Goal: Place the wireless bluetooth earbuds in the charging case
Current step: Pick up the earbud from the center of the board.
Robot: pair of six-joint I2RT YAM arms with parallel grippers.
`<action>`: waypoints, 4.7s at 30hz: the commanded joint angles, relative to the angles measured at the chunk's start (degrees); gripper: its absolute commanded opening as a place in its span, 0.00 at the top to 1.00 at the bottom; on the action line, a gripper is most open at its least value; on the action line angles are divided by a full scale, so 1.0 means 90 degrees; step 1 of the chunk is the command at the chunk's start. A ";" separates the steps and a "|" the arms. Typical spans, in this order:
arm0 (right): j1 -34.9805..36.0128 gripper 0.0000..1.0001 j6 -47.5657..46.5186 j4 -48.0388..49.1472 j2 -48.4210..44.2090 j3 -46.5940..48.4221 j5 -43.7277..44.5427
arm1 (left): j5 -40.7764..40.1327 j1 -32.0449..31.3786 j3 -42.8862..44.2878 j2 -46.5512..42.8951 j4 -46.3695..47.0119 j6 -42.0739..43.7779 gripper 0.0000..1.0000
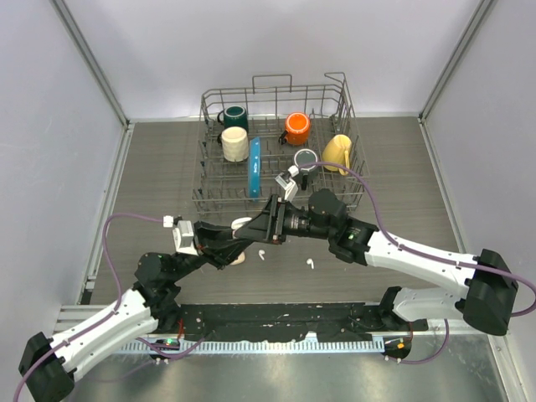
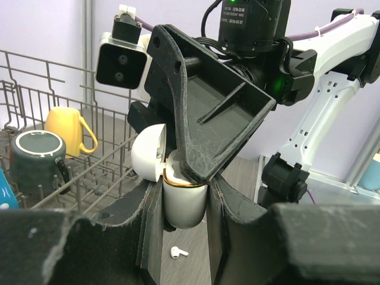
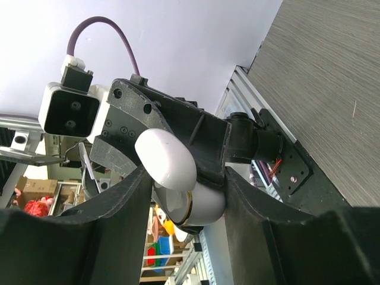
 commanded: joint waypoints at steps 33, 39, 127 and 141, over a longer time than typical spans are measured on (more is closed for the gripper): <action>-0.0039 0.31 -0.1552 -0.3942 -0.2047 0.0417 0.3411 | -0.0405 -0.0016 0.0056 -0.0570 -0.0477 0.0101 1.00; -0.0048 0.49 -0.1357 -0.5788 -0.2380 0.0076 0.4565 | -0.0425 -0.0016 0.0056 -0.0805 -0.0702 0.0081 1.00; -0.0458 0.80 -0.0889 -0.3763 0.0570 -0.1838 0.3883 | -0.0425 -0.0016 0.0026 -0.0727 -0.0712 -0.0173 1.00; -0.0458 0.44 -0.2400 -0.3927 0.0637 -0.1263 0.3844 | -0.0406 -0.0006 -0.0003 -0.0775 -0.0751 -0.0163 1.00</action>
